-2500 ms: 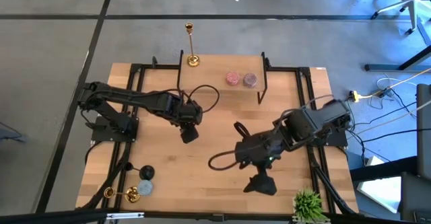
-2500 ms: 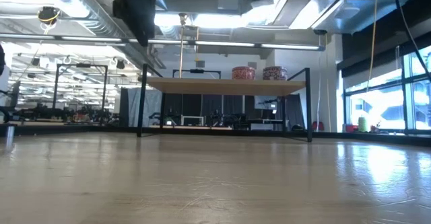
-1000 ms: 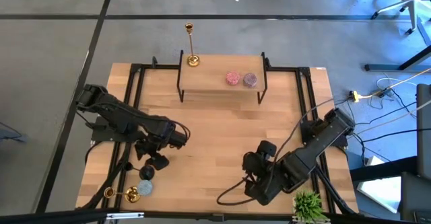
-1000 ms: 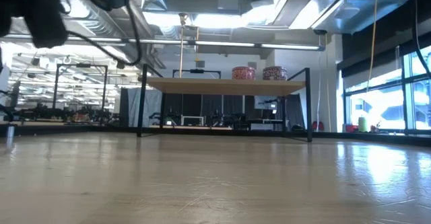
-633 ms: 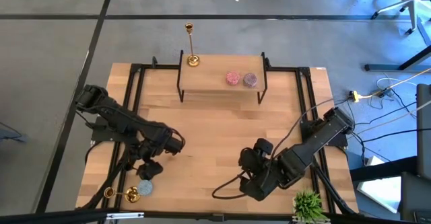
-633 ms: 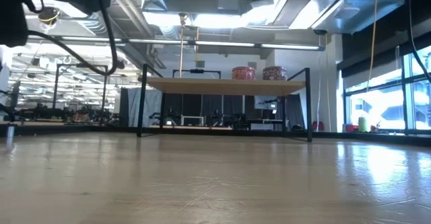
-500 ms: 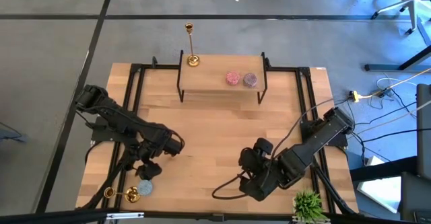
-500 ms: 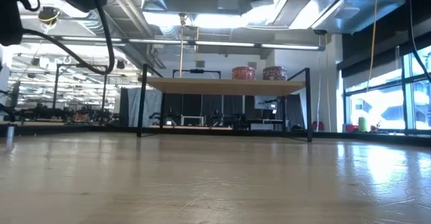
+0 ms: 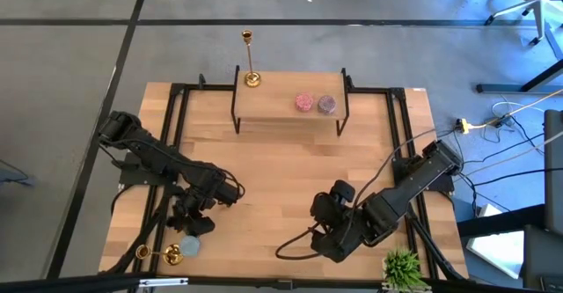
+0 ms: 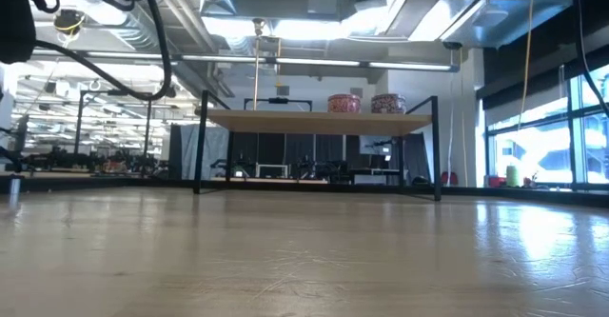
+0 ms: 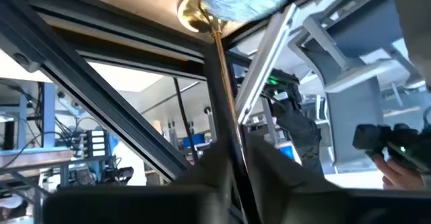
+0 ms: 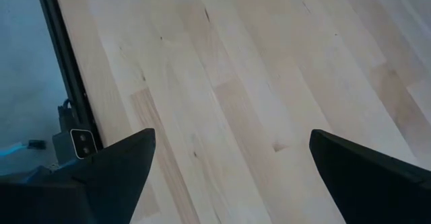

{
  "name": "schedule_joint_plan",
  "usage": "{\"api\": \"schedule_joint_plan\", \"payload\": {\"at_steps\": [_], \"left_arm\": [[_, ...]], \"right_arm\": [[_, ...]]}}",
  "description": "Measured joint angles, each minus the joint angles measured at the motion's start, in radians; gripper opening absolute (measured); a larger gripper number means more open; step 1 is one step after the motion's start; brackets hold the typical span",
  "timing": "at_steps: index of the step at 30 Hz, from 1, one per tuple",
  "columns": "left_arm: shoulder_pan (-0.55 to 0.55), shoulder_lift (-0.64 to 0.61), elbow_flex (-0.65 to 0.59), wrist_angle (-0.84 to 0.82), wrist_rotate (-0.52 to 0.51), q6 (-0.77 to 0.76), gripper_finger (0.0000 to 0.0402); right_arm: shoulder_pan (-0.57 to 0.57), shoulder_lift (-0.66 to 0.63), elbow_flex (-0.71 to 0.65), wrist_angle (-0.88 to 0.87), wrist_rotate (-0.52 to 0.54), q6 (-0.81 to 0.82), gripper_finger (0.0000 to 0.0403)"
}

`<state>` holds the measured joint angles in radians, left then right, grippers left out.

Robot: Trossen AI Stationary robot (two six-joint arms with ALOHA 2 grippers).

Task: Pick & Place candle stick holders
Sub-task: Put the black brass candlestick on the shelf

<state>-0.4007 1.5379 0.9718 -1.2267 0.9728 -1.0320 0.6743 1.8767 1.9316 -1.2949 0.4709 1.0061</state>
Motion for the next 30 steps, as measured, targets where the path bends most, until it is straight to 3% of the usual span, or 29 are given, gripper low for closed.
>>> {"api": "schedule_joint_plan", "payload": {"at_steps": [2, 10, 14, 20, 30], "left_arm": [[0.0, 0.0, 0.001, 0.004, -0.003, 0.002, 0.0012], [0.018, -0.026, 0.018, -0.017, -0.107, 0.015, 0.0007], [0.05, -0.069, 0.037, -0.027, -0.214, -0.011, 0.0006], [0.108, -0.184, 0.061, -0.021, -0.462, -0.12, 0.0005], [0.131, -0.361, 0.102, 0.111, -0.666, -0.247, 0.0004]], "right_arm": [[0.0, 0.0, 0.0, 0.0, 0.0, 0.0, 0.0399], [0.0, 0.0, 0.0, -0.001, 0.0, 0.0, 0.0399], [-0.001, 0.0, 0.0, -0.002, 0.024, 0.002, 0.0399], [-0.005, 0.0, 0.0, 0.004, 0.031, 0.004, 0.0399], [-0.008, 0.0, 0.0, 0.057, 0.03, -0.047, 0.0399]]}}
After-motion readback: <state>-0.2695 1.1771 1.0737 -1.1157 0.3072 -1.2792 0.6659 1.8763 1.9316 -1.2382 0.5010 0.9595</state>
